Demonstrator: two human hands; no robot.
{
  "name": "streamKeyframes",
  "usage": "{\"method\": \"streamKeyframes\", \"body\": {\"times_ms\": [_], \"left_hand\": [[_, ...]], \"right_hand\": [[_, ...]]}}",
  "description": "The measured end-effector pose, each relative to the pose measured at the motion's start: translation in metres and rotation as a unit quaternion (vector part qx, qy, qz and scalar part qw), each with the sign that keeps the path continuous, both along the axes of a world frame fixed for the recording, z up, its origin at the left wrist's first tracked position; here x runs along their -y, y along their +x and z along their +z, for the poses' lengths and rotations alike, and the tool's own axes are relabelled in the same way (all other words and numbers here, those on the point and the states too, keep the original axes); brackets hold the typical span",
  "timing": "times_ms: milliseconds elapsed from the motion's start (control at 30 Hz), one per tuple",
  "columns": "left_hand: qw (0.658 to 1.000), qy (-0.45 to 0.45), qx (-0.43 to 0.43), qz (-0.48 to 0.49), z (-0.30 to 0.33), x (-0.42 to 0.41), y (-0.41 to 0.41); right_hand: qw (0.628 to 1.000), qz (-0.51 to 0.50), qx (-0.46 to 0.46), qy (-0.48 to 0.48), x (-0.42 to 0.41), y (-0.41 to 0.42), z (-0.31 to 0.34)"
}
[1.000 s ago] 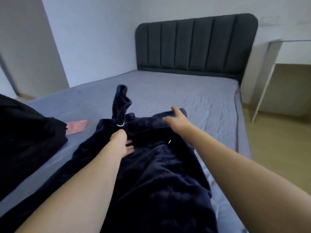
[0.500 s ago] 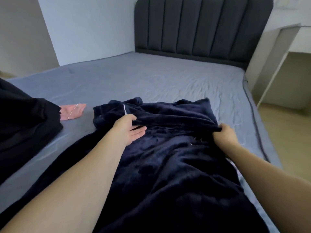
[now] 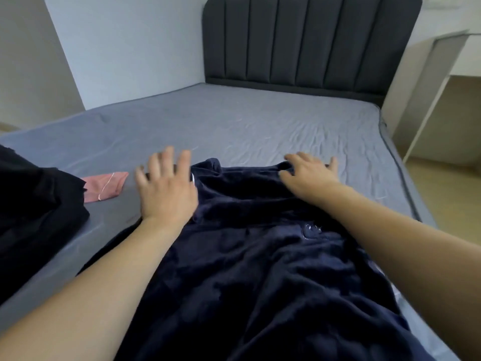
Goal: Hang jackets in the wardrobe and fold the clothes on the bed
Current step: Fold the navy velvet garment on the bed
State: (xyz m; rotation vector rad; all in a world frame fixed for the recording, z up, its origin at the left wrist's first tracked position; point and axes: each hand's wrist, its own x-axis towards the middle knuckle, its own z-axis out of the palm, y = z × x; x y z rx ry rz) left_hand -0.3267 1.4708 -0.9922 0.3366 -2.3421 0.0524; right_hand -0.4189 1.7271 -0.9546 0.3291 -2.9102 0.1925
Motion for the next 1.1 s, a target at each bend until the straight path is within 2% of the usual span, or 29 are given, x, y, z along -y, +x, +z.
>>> {"method": "streamKeyframes", "body": {"times_ms": [33,67,133,167,233,300,333,467,567,633,700,800,867,900,967,1033,1100], "left_hand": [[0.996,-0.056,0.005,-0.072,0.009,-0.009,-0.012],[0.989,-0.063,0.032,-0.131,0.019,-0.019,-0.028],[0.976,0.033,0.144,-0.163,0.03,-0.029,-0.065],[0.963,0.105,0.204,-0.141,0.027,-0.024,-0.084],[0.923,0.218,0.309,-0.068,-0.002,-0.004,-0.112],[0.897,0.231,0.377,-0.003,-0.04,0.016,-0.118],[0.895,0.216,0.39,0.021,-0.053,0.021,-0.119],[0.908,0.205,0.362,0.051,-0.041,0.017,-0.147],[0.961,0.206,0.184,0.015,-0.012,0.022,-0.167],[0.974,0.192,0.105,0.051,-0.013,0.03,-0.169],[0.973,0.164,0.131,0.098,-0.034,0.032,-0.166],[0.962,0.072,0.218,0.147,-0.063,0.024,-0.165],[0.968,0.03,0.208,0.137,-0.056,0.017,-0.165],[0.979,0.015,0.179,0.094,-0.048,0.013,-0.164],[0.988,-0.046,0.13,-0.068,-0.041,0.005,-0.163],[0.96,-0.087,0.189,-0.19,-0.047,0.002,-0.161],[0.942,-0.034,0.296,-0.152,-0.057,0.001,-0.163]], "right_hand": [[0.999,0.008,0.038,0.029,0.017,-0.01,-0.007],[0.996,0.004,0.079,0.05,0.026,-0.02,-0.019],[0.987,-0.036,0.146,0.056,0.02,-0.035,-0.048],[0.986,-0.055,0.152,0.038,0.013,-0.037,-0.064],[0.994,-0.068,0.089,0.008,-0.001,-0.033,-0.096],[0.998,-0.056,0.02,0.015,0.0,-0.028,-0.112],[0.998,-0.052,0.011,0.015,0.002,-0.028,-0.116],[0.997,-0.058,0.041,0.001,0.005,-0.038,-0.112],[0.997,-0.058,0.033,-0.042,0.001,-0.038,-0.112],[0.995,-0.059,0.016,-0.082,0.002,-0.036,-0.113],[0.995,-0.061,-0.004,-0.079,0.004,-0.037,-0.113],[0.996,-0.063,0.019,-0.056,0.006,-0.039,-0.113],[0.995,-0.057,0.052,-0.056,0.007,-0.041,-0.11],[0.995,-0.054,0.065,-0.057,0.006,-0.044,-0.106],[0.992,-0.065,0.085,-0.062,0.003,-0.063,-0.083],[0.991,-0.081,0.105,-0.035,0.002,-0.091,-0.053],[0.986,-0.072,0.146,0.022,0.003,-0.11,-0.03]]}}
